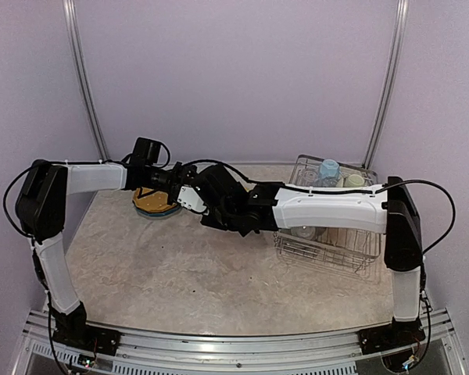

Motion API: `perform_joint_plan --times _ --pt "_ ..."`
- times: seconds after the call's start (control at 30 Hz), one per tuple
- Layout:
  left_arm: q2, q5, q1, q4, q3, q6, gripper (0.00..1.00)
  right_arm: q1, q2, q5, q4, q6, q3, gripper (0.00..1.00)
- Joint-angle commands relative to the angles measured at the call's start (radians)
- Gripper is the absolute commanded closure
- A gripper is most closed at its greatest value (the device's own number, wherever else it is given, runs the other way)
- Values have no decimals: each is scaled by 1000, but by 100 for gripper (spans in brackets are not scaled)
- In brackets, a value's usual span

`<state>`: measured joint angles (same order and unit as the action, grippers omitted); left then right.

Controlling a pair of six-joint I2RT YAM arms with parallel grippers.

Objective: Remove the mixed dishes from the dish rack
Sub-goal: Pass from the right arm to the left, then place the plate on the plate.

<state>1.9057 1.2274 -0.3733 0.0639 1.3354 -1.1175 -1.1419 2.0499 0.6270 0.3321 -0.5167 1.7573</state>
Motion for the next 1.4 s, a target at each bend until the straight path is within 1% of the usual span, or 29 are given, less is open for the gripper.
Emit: perform_joint_plan --times 0.0,0.03,0.23,0.3,0.33,0.43,0.57,0.6,0.67,0.77,1.0,1.3,1.37 --pt "-4 -44 -6 65 19 53 62 -16 22 133 -154 -72 37 100" --pt "-7 -47 -6 67 19 55 68 -16 27 140 -159 -74 35 100" --pt "-25 -88 7 127 32 110 91 -17 36 161 -169 -69 27 100" --pt "-31 -106 18 141 32 122 98 -17 30 162 -168 -64 18 88" --pt "-38 -117 24 152 34 133 100 -18 26 161 -167 -58 13 81" --pt "-47 -159 45 195 43 173 100 -17 9 161 -165 -43 -7 59" --pt "-66 -198 85 213 43 196 100 -18 -21 155 -160 -8 -32 23" --pt "-68 -214 95 225 44 209 100 -18 -34 152 -155 5 -40 17" --pt "-75 -244 116 252 51 234 100 -18 -58 146 -153 27 -59 10" --pt "-85 -288 151 287 60 268 100 -17 -102 144 -170 52 -104 6" --pt "-112 -416 240 378 93 365 100 -14 -196 154 -174 130 -193 5" --pt "-104 -408 365 370 97 370 100 22 -327 128 -139 292 -289 3" --pt "-102 -408 410 367 96 369 100 29 -350 118 -134 314 -308 3"
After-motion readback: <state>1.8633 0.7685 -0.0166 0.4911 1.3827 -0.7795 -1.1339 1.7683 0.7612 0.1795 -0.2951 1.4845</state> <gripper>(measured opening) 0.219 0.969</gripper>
